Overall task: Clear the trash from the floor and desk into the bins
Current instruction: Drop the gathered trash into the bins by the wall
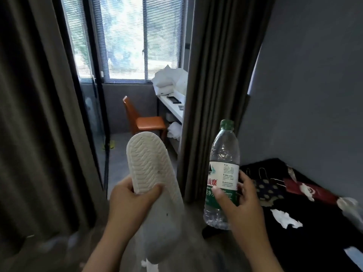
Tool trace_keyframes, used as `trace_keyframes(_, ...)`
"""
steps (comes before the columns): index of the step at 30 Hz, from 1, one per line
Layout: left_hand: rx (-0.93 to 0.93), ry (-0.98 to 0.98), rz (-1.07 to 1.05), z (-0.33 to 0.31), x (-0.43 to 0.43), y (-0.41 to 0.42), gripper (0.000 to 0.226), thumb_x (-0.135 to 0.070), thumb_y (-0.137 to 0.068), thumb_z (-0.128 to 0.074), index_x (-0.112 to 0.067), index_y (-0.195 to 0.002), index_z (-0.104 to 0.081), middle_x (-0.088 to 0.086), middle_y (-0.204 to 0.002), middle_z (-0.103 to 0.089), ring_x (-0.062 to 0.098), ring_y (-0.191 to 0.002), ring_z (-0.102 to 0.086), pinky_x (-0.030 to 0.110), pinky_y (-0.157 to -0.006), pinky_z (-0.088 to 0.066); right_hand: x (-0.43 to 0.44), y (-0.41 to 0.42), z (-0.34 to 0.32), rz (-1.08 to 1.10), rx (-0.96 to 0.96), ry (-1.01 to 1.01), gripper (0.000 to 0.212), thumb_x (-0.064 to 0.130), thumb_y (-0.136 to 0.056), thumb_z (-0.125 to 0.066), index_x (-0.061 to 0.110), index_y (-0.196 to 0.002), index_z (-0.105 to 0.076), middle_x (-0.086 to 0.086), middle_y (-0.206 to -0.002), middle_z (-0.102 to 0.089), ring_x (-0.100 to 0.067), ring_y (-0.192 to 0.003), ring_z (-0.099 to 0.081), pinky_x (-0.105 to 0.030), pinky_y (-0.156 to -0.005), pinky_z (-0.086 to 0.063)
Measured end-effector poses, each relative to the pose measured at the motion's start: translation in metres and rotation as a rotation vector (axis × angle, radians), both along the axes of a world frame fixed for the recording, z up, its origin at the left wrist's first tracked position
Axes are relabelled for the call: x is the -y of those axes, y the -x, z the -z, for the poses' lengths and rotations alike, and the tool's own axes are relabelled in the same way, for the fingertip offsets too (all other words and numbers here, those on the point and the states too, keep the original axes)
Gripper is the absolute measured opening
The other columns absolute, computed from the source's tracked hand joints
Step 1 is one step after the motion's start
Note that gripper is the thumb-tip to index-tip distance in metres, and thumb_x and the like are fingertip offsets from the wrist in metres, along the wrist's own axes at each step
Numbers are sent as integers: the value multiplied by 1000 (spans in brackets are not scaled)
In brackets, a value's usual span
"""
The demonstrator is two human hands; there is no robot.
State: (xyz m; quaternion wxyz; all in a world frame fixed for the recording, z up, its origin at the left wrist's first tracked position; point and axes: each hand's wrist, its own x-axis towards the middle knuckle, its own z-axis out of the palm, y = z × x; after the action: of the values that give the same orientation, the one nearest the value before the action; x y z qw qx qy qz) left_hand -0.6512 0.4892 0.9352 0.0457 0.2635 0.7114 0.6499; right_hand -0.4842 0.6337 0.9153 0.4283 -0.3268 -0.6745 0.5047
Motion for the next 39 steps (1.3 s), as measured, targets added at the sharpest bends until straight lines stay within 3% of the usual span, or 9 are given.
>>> trace_keyframes(3, -42, 8, 87, 3, -5, 4, 23, -10, -69, -81, -20, -59, -62, -24, -61, -66, -8, -56, -62, 14, -43, -43, 19, -18, 3, 105, 1, -8, 68, 39, -72, -76, 53, -128, -41, 23, -107, -63, 2, -96, -64, -35, -82, -57)
trace_keyframes(7, -27, 39, 288, 11, -18, -25, 28, -5, -69, -80, -23, -59, -61, -28, -56, -64, -13, -55, -59, 7, -43, -41, 42, -59, 6, 264, 13, 0, 68, 38, -71, -76, 51, -128, -42, 35, -104, -61, 10, -93, -62, -28, -78, -55)
trace_keyframes(11, 15, 50, 477, 13, -32, -66, 19, -15, -68, -81, -22, -63, -65, -19, -64, -69, -5, -60, -63, 16, -47, -43, 61, -109, 3, 434, 11, -30, 60, 28, -75, -79, 57, -116, -46, 30, -102, -64, 6, -93, -63, -20, -74, -52)
trace_keyframes(15, 57, 43, 661, 5, -45, -125, 18, -11, -69, -79, -24, -69, -67, -21, -70, -70, -4, -64, -66, 11, -41, -44, 88, -172, -4, 585, -5, -43, 59, 28, -76, -78, 61, -113, -45, 31, -101, -64, 5, -91, -65, -18, -69, -55)
trace_keyframes(17, 79, 29, 754, -1, -48, -163, 18, -9, -70, -79, -23, -70, -67, -21, -70, -70, -5, -64, -66, 8, -41, -44, 103, -208, -8, 681, -14, -40, 59, 30, -75, -78, 54, -119, -46, 29, -101, -64, 3, -91, -66, -24, -71, -56)
trace_keyframes(21, 103, 11, 928, -14, -49, -245, 19, -12, -71, -80, -27, -73, -68, -22, -72, -70, -5, -66, -67, 11, -45, -47, 132, -287, -15, 875, -20, -42, 66, 31, -73, -78, 45, -128, -44, 23, -97, -66, 8, -87, -64, -15, -63, -55)
trace_keyframes(25, 105, -14, 1111, -26, -36, -345, 21, -11, -71, -79, -30, -69, -69, -25, -70, -70, -8, -66, -66, 8, -44, -45, 175, -380, -22, 1020, -28, -40, 71, 36, -69, -77, 43, -132, -43, 28, -100, -66, 4, -90, -65, -33, -80, -57)
trace_keyframes(29, 167, -59, 1284, -32, -15, -444, 26, -8, -70, -79, -33, -71, -73, -17, -79, -74, 1, -71, -70, 12, -48, -50, 229, -473, -30, 1134, -36, -71, 64, 36, -71, -76, 48, -126, -45, 26, -103, -67, 4, -91, -66, -23, -71, -56)
trace_keyframes(39, 264, -77, 1658, -35, 49, -662, 27, 5, -70, -76, -21, -69, -72, -14, -72, -74, 2, -65, -70, 12, -47, -49, 348, -647, -34, 1511, -63, -147, 59, 24, -76, -76, 51, -120, -48, 27, -102, -67, 2, -93, -66, -23, -74, -54)
